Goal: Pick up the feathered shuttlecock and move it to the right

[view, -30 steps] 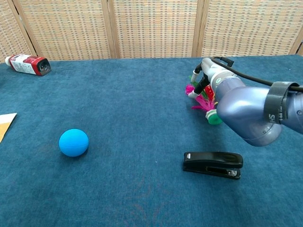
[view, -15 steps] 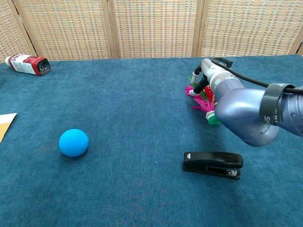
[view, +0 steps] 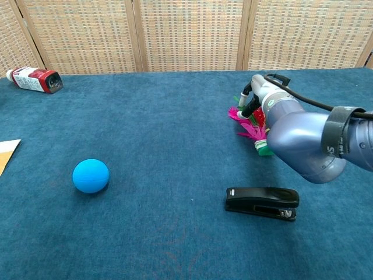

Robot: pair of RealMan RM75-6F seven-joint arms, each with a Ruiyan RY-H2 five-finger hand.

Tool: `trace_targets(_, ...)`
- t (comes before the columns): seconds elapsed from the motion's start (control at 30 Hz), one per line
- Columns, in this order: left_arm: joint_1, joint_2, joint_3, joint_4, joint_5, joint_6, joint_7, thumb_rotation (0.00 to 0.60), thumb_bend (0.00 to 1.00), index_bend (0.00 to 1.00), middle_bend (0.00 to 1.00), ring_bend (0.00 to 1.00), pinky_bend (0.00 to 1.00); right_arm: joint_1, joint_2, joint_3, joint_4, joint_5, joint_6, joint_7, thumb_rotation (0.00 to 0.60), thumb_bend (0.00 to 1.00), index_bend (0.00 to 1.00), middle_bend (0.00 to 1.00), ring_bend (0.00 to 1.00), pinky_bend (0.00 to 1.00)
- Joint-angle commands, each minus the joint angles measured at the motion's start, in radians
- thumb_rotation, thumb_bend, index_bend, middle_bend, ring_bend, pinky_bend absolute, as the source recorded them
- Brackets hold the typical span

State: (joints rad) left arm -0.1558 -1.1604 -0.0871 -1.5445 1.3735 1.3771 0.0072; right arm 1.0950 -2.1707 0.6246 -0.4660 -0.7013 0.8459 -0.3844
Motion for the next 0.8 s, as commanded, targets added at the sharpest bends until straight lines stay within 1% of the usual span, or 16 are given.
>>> trace_targets(0.03, 0.0, 0.0, 0.0, 0.0, 0.0, 0.0, 0.0, 0.6, 0.0, 0.0, 0.0, 0.0, 0.0, 0.0, -0.001, 0.0, 0.003, -0.003, 0.0, 0.0, 0.6, 0.34, 0.5, 0.09, 0.0, 0.0)
trace_targets(0.13, 0.0, 0.001, 0.0, -0.001, 0.0, 0.0, 0.001, 0.6, 0.0, 0.0, 0.0, 0.0, 0.0, 0.002, -0.006, -0.003, 0.014, -0.012, 0.007, 0.001, 0.6, 0.34, 0.52, 0.12, 0.0, 0.0)
trace_targets(0.3, 0.001, 0.002, 0.0, -0.003, 0.001, 0.002, -0.002, 0.6, 0.0, 0.0, 0.0, 0.0, 0.0, 0.005, -0.011, -0.001, 0.027, -0.024, 0.015, 0.008, 0.6, 0.41, 0.55, 0.15, 0.0, 0.0)
trace_targets(0.4, 0.001, 0.004, 0.0, -0.003, 0.003, 0.004, -0.004, 0.6, 0.0, 0.0, 0.0, 0.0, 0.0, 0.004, -0.012, 0.002, 0.027, -0.026, 0.017, 0.011, 0.6, 0.43, 0.57, 0.16, 0.0, 0.0)
trace_targets(0.67, 0.002, 0.006, 0.002, -0.007, 0.007, 0.006, -0.006, 0.6, 0.0, 0.0, 0.0, 0.0, 0.0, -0.007, -0.012, 0.001, 0.022, -0.034, 0.025, 0.013, 0.6, 0.43, 0.59, 0.19, 0.0, 0.0)
trace_targets(0.8, 0.003, 0.008, 0.004, -0.009, 0.012, 0.009, -0.006, 0.6, 0.0, 0.0, 0.0, 0.0, 0.0, -0.019, 0.0, -0.002, -0.004, -0.049, 0.051, 0.02, 0.6, 0.43, 0.59, 0.19, 0.0, 0.0)
